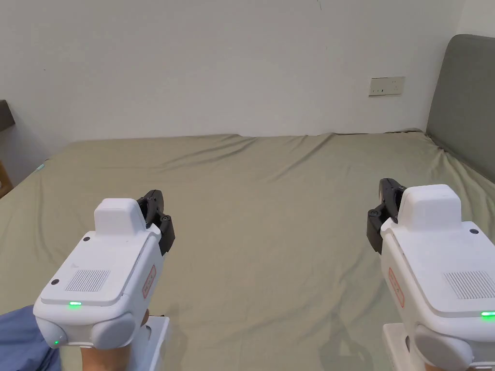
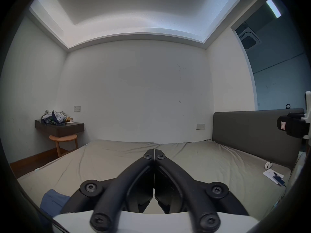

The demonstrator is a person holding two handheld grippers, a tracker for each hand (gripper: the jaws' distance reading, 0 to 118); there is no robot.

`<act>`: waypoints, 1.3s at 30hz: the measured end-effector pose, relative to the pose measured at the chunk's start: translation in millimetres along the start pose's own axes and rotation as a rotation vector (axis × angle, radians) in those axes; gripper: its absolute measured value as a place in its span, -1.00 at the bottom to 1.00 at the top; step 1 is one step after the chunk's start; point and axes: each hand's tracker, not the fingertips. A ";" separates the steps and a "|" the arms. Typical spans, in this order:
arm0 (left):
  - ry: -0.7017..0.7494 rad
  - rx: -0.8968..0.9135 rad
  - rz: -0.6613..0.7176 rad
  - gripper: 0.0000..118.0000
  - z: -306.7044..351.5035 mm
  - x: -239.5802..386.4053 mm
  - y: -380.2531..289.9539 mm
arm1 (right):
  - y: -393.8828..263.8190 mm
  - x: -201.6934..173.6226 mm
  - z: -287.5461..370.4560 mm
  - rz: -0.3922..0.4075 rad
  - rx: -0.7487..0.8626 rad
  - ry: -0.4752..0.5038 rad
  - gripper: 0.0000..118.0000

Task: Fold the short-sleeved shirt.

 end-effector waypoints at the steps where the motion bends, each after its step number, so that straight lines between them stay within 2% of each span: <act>1: 0.001 0.000 0.002 -1.00 0.3 -0.4 -0.2 | 0.0 0.0 0.1 -0.001 -0.001 0.001 -0.97; 29: -0.002 0.006 -0.011 -0.98 -0.1 -1.2 0.2 | 2.7 -2.4 1.3 0.005 0.007 0.002 -0.96; 31: 0.004 0.001 -0.003 -0.82 -0.1 -1.3 0.8 | 2.4 -2.5 1.5 0.004 0.002 -0.005 -0.75; 32: 0.002 0.000 0.006 -0.66 -0.1 -2.0 1.2 | 2.3 -2.5 1.1 0.003 -0.001 -0.004 -0.60; 33: 0.000 -0.005 0.016 -0.29 -0.5 -3.2 1.8 | 1.9 -2.3 0.7 0.000 -0.006 0.000 -0.36; 35: 0.000 -0.012 0.030 0.38 -1.4 -4.7 2.7 | 1.1 -1.8 -0.4 -0.015 -0.012 0.010 -0.04; 36: 0.002 -0.016 0.035 0.81 -2.3 -5.2 3.0 | 0.6 -1.7 -0.9 -0.019 -0.012 0.011 0.25; 37: 0.005 -0.022 0.036 1.00 -3.3 -5.6 3.2 | 0.3 -2.2 -1.3 -0.020 -0.013 0.010 0.50; 38: 0.010 -0.023 0.037 1.00 -3.6 -5.7 3.1 | 0.2 -2.6 -2.1 -0.021 -0.015 0.006 0.77; 39: 0.017 -0.019 0.039 1.00 -5.6 -7.2 1.9 | -0.1 -2.8 -3.0 -0.019 -0.018 0.004 0.92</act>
